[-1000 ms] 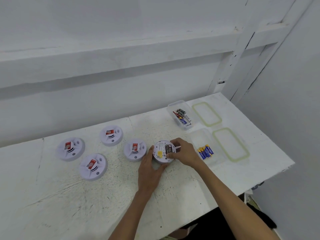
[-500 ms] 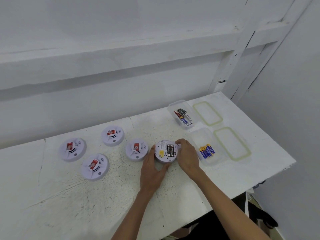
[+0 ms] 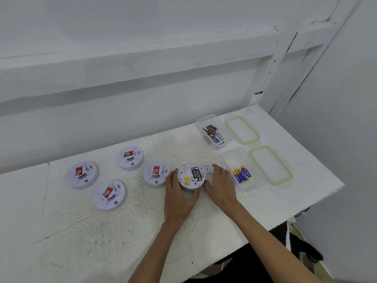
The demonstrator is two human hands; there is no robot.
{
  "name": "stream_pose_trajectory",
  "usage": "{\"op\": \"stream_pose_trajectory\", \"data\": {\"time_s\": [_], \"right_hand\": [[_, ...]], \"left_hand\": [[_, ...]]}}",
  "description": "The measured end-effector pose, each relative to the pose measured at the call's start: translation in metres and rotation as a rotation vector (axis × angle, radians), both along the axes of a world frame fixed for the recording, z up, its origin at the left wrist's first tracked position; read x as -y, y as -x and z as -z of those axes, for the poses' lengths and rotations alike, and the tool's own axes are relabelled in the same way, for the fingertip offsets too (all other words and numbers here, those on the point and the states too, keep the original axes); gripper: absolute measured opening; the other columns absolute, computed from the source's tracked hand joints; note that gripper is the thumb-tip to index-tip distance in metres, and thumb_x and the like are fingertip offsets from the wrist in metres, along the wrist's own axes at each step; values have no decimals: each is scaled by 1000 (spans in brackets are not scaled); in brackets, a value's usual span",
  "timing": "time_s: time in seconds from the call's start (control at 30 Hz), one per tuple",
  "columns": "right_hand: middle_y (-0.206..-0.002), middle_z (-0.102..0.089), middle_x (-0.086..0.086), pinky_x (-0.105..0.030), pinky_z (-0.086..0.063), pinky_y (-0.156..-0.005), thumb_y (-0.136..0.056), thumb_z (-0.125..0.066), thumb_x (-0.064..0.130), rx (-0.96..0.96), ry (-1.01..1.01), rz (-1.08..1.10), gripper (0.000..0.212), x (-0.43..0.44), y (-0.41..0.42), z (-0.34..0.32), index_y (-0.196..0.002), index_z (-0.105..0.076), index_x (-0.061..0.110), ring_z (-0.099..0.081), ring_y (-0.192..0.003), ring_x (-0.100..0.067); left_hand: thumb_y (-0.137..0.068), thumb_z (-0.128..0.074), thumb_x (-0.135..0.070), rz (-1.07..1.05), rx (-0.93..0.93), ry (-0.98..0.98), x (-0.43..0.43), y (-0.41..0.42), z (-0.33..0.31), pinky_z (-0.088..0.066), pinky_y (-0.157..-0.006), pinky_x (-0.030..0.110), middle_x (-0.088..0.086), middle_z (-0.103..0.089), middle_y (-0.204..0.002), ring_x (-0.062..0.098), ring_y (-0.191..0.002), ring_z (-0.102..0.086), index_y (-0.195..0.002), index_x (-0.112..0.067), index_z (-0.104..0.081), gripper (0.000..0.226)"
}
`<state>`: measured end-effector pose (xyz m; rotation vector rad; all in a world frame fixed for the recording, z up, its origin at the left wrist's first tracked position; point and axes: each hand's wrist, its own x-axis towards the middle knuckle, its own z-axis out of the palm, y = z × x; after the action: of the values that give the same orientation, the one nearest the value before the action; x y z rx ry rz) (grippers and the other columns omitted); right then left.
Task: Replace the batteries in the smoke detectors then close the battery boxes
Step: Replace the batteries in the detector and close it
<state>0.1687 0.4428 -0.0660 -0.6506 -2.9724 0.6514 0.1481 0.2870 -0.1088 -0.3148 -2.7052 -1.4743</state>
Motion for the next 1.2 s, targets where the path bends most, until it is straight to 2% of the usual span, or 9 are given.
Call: {"op": "stream_pose_trajectory", "data": {"time_s": [0.13, 0.23, 0.3, 0.47, 0.57, 0.77, 0.93, 1.03, 1.2], "right_hand": [[-131, -54, -7, -36, -49, -84, -91, -60, 40, -10, -45, 1, 58, 2, -4, 0, -139, -43, 12, -46, -119, -26], [-128, -55, -9, -33, -46, -82, -90, -60, 38, 18, -68, 1, 56, 2, -3, -2, -136, -44, 10, -46, -116, -25], [-121, -56, -10, -30, -41, -73, -86, -61, 34, 48, -76, 4, 54, 5, -1, -6, -131, -45, 9, -47, -110, -26], [-102, -57, -11, -31, -34, -65, -80, -64, 36, 17, -56, 25, 47, 11, 0, -9, -113, -49, 7, -49, -96, -28], [-103, -56, -11, -32, -36, -67, -80, -68, 45, -63, 74, 124, 58, 12, -4, -9, -117, -48, 6, -43, -94, -23], [-113, -54, -7, -31, -40, -74, -76, -70, 38, -90, 235, 195, 77, 17, -8, -22, -137, -34, 8, -48, -107, -25], [-118, -51, 2, -28, -41, -76, -72, -72, 31, -158, 319, -4, 84, 19, -3, -32, -143, -28, 22, -44, -107, -16], [-123, -53, 4, -33, -51, -73, -69, -70, 31, -119, 296, -149, 86, 16, 2, -33, -144, -27, 28, -44, -111, -15], [-130, -53, 8, -37, -50, -82, -74, -64, 50, -49, 213, -328, 86, 7, 3, -38, -148, -27, 27, -42, -117, -14]], "left_hand": [[-77, -87, -38, -1, 23, -19, 2, -1, 1, -39, -104, 19, 4, -42, -150, 2, -135, -36, -153, -10, -35, 97], [-81, -84, -28, 18, 44, -39, 2, -2, 2, -34, -115, 26, 6, -39, -158, 12, -145, -34, -157, -10, -28, 95], [-83, -82, -26, 35, 58, -54, 2, -1, 2, -35, -117, 31, 4, -37, -160, 15, -148, -34, -158, -12, -25, 96], [-81, -81, -51, 27, 94, -87, 2, 1, 3, -33, -115, 25, -3, -36, -161, 8, -148, -33, -159, -14, -25, 103], [-81, -75, -56, 15, 115, -125, 2, 1, 1, -33, -117, 27, -4, -35, -162, 8, -149, -32, -159, -16, -24, 102], [-78, -80, -59, 4, 138, -173, 4, 2, 2, -35, -119, 37, -7, -32, -164, 8, -149, -31, -161, -25, -18, 109], [-74, -78, -65, 52, 140, -225, 6, 1, -5, -39, -114, 32, -21, -43, -153, 1, -141, -41, -154, -51, -11, 105], [-71, -73, -72, 87, 120, -170, 8, 1, -7, -40, -113, 33, -12, -42, -156, 10, -144, -40, -147, -62, -2, 105], [-62, -69, -80, 120, 144, -121, 7, 3, 0, -36, -109, 28, -3, -40, -159, 16, -145, -39, -160, -25, -16, 124]]}}
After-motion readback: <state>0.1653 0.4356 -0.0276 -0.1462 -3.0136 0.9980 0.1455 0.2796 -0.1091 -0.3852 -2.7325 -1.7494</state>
